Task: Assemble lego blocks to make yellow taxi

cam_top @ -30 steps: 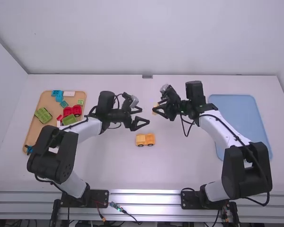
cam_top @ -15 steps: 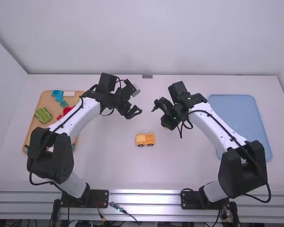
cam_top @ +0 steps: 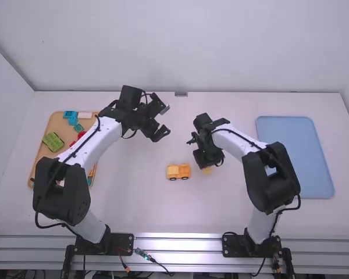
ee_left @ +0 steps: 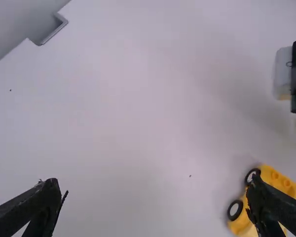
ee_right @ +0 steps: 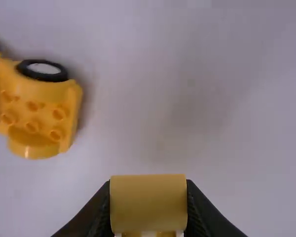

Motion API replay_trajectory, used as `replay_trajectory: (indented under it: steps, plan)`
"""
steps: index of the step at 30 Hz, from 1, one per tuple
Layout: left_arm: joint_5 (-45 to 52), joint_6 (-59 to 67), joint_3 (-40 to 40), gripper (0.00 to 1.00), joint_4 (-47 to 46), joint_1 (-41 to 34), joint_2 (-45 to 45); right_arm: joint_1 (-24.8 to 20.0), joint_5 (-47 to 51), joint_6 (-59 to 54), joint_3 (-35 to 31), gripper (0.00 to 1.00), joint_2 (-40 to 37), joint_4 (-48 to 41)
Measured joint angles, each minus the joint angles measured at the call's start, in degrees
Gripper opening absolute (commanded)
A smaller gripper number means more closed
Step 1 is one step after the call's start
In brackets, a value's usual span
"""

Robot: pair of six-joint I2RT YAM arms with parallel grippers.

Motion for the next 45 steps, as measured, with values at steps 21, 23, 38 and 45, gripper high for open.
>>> replay_trajectory:
  steps: [21,23,38,45]
  plan:
    - [-0.61,-4.11,0.00,0.99,1.62,1.31,0.00,-2.95,-2.27,54.12,-6.78,0.00,1.11,7.28]
    - [-0.61,-5.46,0.00,0.99,2.34,1.31,0.02,-3.37,-4.07,60.39,-8.07,0.00,1.11,8.48]
    - [0.20,-8.52,0.00,0.99,2.64,1.33,0.02,-9.25,-10.56,85.77,-10.99,0.03,1.07,15.13]
    - [1.66,-8.52,0.00,0.99,2.67,1.33,0.00,-9.53,-11.45,92.30,-11.17,0.96,1.07,15.10]
